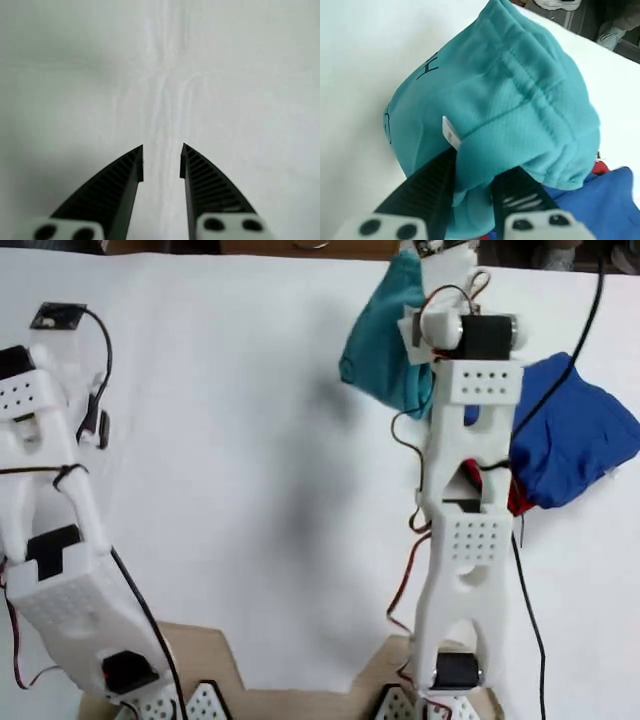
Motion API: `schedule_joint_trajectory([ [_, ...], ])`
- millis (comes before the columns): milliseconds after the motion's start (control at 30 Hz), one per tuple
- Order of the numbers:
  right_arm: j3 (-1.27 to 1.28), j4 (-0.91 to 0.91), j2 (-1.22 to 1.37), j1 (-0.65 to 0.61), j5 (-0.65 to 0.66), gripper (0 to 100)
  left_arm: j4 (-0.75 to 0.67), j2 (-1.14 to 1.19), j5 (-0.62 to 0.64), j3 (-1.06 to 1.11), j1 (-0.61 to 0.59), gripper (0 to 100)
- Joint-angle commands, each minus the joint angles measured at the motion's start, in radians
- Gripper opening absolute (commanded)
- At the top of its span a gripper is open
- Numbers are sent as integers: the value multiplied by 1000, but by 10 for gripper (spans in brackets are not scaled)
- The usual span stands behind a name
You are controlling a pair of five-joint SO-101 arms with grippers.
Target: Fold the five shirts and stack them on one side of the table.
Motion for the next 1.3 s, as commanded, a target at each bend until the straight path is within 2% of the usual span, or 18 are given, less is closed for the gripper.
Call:
schedule_joint_trajectory([
  [0, -55, 24, -145, 51, 6, 19, -14, -74, -2, -1, -3, 133],
  [167, -55, 59, -193, 148, 3, 19, -12, -75, -3, -4, 20, 132],
  [467, -46, 67, -249, 328, 15, 19, -6, -180, 0, 1, 137, 132],
  [767, 25, 68, -259, 409, 51, 19, -8, -207, 21, 4, 210, 132],
  [933, 44, 71, -303, 426, -20, 19, -9, -207, 49, 4, 210, 132],
  [1267, 514, 61, -539, 384, -52, 19, -9, -206, 49, 5, 210, 132],
])
